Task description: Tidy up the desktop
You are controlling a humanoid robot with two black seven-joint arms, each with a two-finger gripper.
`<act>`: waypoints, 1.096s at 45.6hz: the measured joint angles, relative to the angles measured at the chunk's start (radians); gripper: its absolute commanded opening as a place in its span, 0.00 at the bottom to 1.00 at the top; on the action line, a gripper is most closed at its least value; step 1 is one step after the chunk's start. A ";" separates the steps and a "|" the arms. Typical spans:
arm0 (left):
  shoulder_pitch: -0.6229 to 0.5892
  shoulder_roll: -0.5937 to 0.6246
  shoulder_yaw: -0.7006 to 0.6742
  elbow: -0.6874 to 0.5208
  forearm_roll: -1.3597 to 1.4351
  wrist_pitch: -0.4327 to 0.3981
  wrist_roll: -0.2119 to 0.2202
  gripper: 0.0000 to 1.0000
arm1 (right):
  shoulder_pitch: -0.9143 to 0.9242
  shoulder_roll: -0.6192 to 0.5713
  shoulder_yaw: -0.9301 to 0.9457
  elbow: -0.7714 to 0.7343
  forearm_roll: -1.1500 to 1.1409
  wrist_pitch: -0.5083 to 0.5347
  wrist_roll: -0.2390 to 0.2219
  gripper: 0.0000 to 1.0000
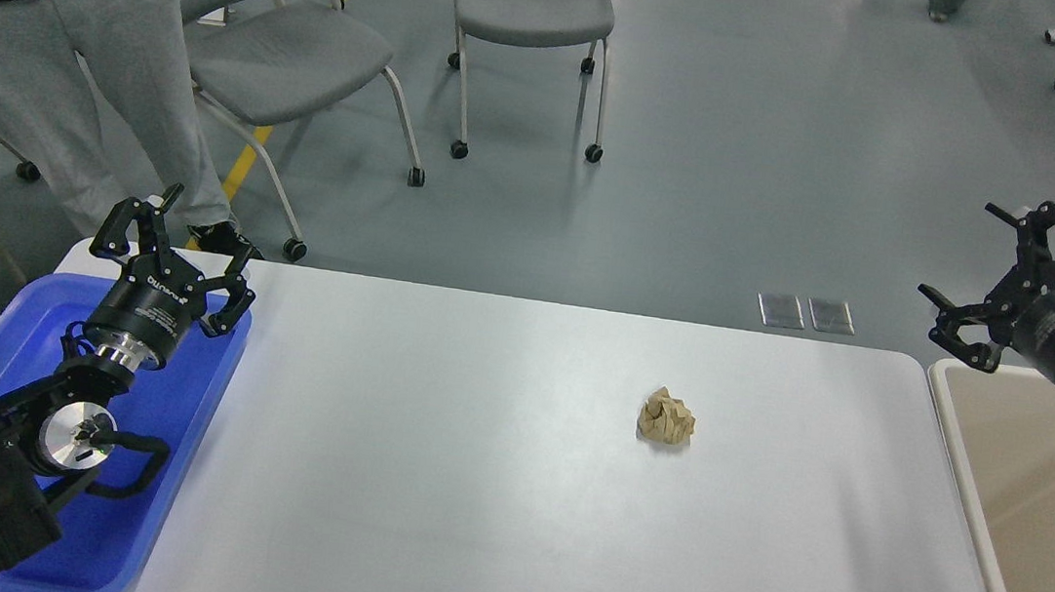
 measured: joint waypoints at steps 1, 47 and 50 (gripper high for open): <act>0.000 0.000 0.000 0.000 0.000 0.000 0.000 0.98 | -0.002 0.008 0.009 0.006 0.000 0.006 0.000 1.00; 0.000 0.000 0.000 0.000 0.000 -0.001 -0.001 0.98 | -0.106 0.376 0.101 -0.224 0.004 0.275 0.004 1.00; 0.000 0.000 0.000 0.000 0.000 -0.001 -0.001 0.98 | -0.113 0.384 0.101 -0.232 0.004 0.284 0.008 1.00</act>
